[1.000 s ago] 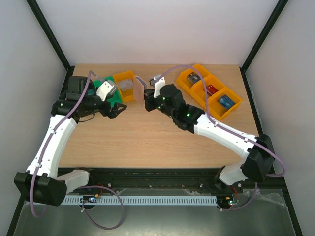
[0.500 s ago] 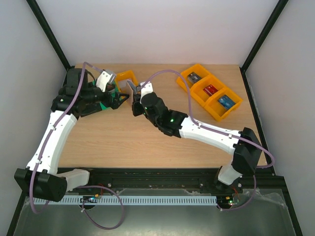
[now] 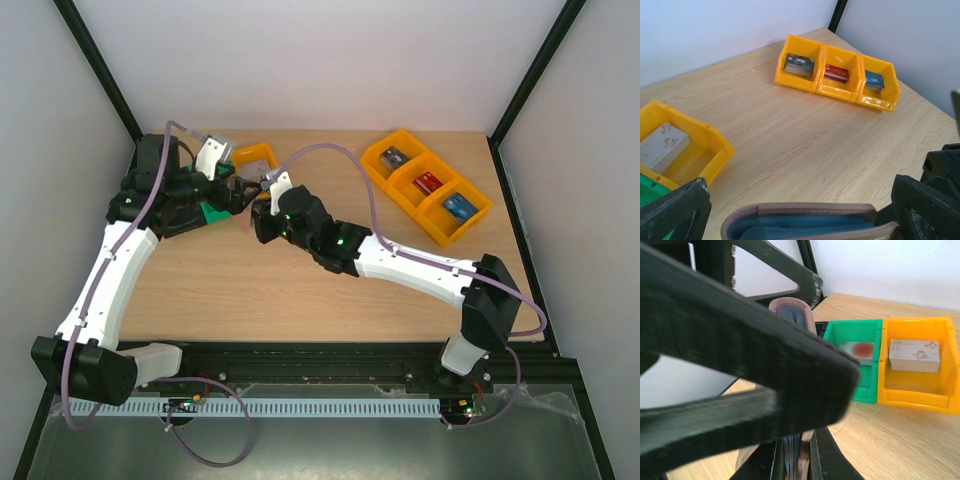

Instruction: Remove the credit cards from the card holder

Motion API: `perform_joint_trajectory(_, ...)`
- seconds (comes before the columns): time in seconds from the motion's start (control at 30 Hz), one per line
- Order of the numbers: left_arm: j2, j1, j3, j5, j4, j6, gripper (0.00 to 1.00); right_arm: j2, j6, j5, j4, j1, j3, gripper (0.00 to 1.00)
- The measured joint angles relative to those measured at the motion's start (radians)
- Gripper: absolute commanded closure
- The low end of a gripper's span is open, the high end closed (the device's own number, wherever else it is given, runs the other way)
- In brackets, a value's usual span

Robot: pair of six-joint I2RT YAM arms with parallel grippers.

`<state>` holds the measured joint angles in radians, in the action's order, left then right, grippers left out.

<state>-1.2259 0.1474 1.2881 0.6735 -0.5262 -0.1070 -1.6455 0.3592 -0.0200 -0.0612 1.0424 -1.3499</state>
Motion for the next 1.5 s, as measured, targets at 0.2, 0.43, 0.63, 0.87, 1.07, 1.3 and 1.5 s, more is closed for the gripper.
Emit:
perform_joint_trajectory(0.2, 0.027, 0.012, -0.039, -0.113, 0.013, -0.042, 0.01, 0.004, -0.004, 0.023, -0.001, -0.003, 0.004, 0.98)
perform_joint_trajectory(0.43, 0.060, 0.027, -0.068, -0.199, 0.013, -0.086, 0.01, 0.007, 0.008, 0.089, -0.003, -0.034, 0.030, 0.99)
perform_joint_trajectory(0.63, 0.060, 0.024, -0.074, -0.201, 0.021, -0.085, 0.00, 0.047, 0.027, 0.165, -0.025, -0.075, 0.091, 0.99)
perform_joint_trajectory(0.87, 0.057, -0.081, -0.080, -0.299, 0.016, -0.090, 0.01, 0.149, 0.018, 0.172, -0.020, -0.171, 0.148, 0.99)
perform_joint_trajectory(1.07, 0.060, -0.081, -0.094, -0.135, -0.010, -0.115, 0.01, 0.158, 0.018, 0.184, -0.029, -0.178, 0.147, 0.98)
perform_joint_trajectory(1.3, 0.059, -0.061, -0.156, -0.071, -0.019, -0.117, 0.01, 0.140, 0.014, 0.296, -0.057, -0.178, 0.147, 0.98)
perform_joint_trajectory(1.5, 0.061, -0.058, -0.156, -0.036, -0.032, -0.129, 0.81, 0.144, -0.058, 0.434, -0.072, -0.185, 0.147, 0.93)
